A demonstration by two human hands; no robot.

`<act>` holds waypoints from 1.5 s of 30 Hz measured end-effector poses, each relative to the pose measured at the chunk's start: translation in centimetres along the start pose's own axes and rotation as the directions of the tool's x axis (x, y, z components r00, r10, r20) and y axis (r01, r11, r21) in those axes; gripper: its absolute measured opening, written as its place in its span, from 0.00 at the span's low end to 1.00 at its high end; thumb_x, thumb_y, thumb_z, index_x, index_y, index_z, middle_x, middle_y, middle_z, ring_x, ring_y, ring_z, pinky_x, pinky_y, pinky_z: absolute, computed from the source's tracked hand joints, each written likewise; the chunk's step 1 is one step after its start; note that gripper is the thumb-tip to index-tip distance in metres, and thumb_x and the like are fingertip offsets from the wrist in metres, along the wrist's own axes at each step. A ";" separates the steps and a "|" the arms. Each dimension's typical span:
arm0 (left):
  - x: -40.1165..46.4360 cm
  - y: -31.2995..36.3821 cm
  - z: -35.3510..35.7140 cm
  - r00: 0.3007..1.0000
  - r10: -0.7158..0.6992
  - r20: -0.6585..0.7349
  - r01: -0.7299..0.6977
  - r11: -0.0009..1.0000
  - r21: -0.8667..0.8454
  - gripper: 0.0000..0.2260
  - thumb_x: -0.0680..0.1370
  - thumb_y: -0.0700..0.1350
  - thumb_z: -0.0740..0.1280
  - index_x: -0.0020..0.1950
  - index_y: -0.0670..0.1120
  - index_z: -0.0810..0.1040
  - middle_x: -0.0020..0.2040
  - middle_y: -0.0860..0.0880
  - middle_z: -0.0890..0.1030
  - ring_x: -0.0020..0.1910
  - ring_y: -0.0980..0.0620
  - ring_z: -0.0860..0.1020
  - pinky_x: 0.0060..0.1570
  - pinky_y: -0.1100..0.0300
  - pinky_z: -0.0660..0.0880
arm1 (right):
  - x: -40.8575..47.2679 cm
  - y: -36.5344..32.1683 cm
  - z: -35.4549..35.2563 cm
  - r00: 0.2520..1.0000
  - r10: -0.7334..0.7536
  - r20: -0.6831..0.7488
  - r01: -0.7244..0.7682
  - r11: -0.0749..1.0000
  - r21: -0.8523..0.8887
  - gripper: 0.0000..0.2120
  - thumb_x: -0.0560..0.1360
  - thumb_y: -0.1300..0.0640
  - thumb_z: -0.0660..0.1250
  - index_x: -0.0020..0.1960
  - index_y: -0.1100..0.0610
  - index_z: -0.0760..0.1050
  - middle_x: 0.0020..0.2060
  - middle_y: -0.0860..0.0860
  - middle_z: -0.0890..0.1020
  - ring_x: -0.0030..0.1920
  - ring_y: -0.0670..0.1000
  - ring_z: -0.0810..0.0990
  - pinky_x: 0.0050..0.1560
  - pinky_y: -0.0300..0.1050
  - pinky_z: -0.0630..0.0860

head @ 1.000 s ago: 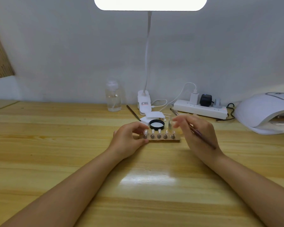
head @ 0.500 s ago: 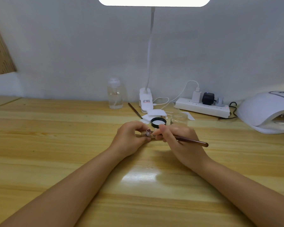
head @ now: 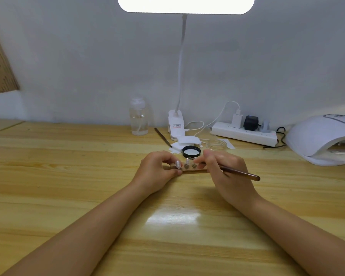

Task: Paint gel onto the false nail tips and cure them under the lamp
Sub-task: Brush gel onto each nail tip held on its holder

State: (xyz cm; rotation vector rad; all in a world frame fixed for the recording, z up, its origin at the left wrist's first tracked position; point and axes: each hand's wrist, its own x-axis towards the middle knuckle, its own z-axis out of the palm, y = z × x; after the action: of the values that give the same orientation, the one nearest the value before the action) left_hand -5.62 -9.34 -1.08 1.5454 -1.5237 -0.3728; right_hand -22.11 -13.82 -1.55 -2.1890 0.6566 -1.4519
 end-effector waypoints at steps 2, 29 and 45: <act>0.0 0.0 0.0 1.000 -0.002 -0.004 0.002 1.000 -0.004 0.14 0.68 0.36 0.73 0.32 0.52 0.74 0.42 0.46 0.82 0.48 0.48 0.79 0.55 0.48 0.73 | 0.0 0.0 0.1 1.000 -0.001 0.026 0.001 1.000 -0.011 0.21 0.76 0.47 0.56 0.39 0.55 0.83 0.34 0.47 0.84 0.35 0.41 0.81 0.41 0.47 0.78; 0.3 -0.2 0.1 1.000 0.025 -0.016 -0.025 0.999 -0.042 0.12 0.67 0.34 0.73 0.34 0.50 0.76 0.36 0.55 0.78 0.39 0.61 0.76 0.40 0.76 0.71 | -0.5 2.0 -7.8 0.990 -0.093 0.110 0.143 0.717 -0.682 0.07 0.68 0.58 0.74 0.38 0.57 0.77 0.29 0.48 0.78 0.28 0.45 0.72 0.29 0.28 0.61; 0.4 0.1 0.1 0.999 0.023 -0.048 -0.027 0.995 -0.098 0.12 0.66 0.35 0.75 0.33 0.51 0.77 0.35 0.55 0.80 0.36 0.67 0.77 0.39 0.80 0.68 | -0.1 3.5 -7.4 0.943 0.207 0.260 0.057 0.670 -0.740 0.11 0.78 0.56 0.61 0.56 0.45 0.77 0.50 0.44 0.79 0.51 0.45 0.74 0.42 0.36 0.66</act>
State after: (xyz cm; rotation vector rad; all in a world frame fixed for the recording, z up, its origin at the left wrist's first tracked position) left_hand -5.65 -9.69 -0.92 1.4471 -1.4655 -0.3891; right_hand -29.56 -17.28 -1.00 -2.8604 1.3844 -0.7782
